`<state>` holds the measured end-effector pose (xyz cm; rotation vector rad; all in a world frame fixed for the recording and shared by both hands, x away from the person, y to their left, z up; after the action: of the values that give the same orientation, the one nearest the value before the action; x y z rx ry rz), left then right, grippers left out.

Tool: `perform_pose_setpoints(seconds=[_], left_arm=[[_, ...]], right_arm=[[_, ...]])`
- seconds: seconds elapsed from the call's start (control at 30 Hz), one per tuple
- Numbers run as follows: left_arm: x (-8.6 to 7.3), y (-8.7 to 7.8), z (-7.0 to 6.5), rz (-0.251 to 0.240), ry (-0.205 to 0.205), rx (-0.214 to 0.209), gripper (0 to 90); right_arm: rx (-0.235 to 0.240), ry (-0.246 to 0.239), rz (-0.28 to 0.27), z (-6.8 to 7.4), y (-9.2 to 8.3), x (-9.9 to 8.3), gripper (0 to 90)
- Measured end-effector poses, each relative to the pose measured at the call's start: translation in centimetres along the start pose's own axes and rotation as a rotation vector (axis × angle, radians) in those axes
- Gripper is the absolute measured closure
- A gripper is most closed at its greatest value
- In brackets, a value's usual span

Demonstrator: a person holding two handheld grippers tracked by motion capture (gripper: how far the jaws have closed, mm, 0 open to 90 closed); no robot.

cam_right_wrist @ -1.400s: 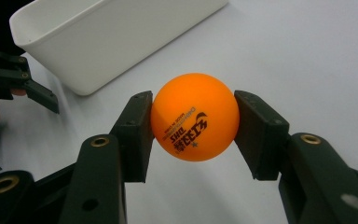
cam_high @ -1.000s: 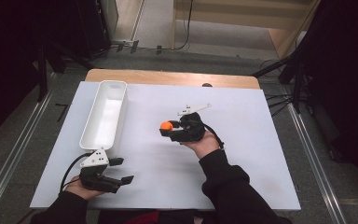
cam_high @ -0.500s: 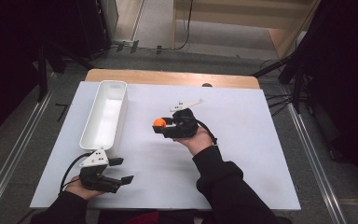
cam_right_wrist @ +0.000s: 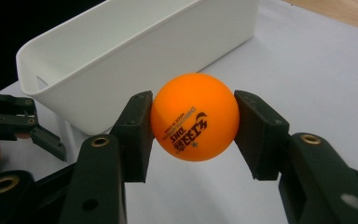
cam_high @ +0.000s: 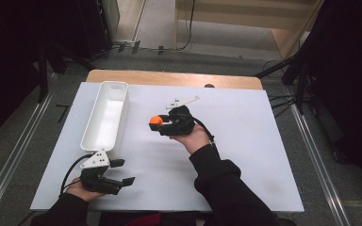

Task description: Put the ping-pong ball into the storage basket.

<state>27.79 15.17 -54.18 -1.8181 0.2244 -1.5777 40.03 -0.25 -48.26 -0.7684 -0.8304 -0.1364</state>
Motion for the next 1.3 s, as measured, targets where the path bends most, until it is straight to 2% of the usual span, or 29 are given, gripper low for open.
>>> perform_pose_setpoints(seconds=[0.73,0.9,1.3], left_arm=[[0.0,0.0,0.0,0.002,-0.002,-0.001,20.3],[0.0,0.1,0.0,-0.001,0.001,-0.001,20.3],[0.0,0.0,0.0,-0.005,-0.004,-0.003,20.4]], right_arm=[[0.006,0.001,-0.006,0.6,1.6,1.5,48.5],[0.002,-0.022,-0.009,0.8,2.1,1.8,48.5],[0.011,-0.029,-0.015,1.4,3.0,2.6,48.5]])
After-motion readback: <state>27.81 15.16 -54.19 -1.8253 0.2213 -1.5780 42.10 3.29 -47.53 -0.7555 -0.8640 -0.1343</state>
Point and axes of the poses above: each handheld gripper's, and its own axes: y roughly forward along the jaws, x roughly out of its top, z roughly to its left, the point moved 9 cm from there along y, roughly forward along the jaws, and after that the axes turned 14 degrees about y, right-handed, at the moved point
